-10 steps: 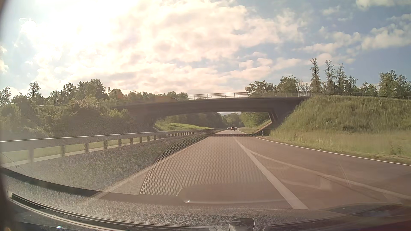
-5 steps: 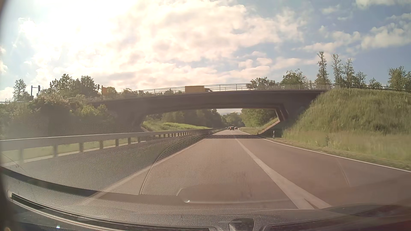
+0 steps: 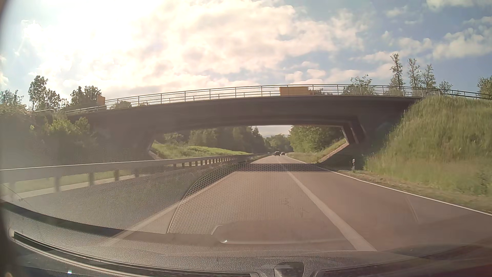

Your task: Follow the waypoints while adhering to traffic rules and regulations

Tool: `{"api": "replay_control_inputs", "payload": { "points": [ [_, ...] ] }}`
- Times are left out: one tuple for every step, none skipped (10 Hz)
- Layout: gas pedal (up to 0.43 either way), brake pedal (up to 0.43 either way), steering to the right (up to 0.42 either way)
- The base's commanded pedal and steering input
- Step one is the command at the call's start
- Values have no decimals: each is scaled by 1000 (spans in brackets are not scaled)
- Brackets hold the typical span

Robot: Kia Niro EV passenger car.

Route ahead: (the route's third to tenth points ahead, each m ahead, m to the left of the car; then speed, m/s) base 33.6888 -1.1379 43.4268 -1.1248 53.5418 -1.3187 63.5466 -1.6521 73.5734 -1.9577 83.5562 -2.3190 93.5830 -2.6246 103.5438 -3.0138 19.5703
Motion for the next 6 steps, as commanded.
{"api": "replay_control_inputs", "payload": {
  "points": [
    [177,0,-1],
    [177,0,-1],
    [177,0,-1],
    [177,0,0],
    [177,0,0],
    [177,0,1]
  ]
}}
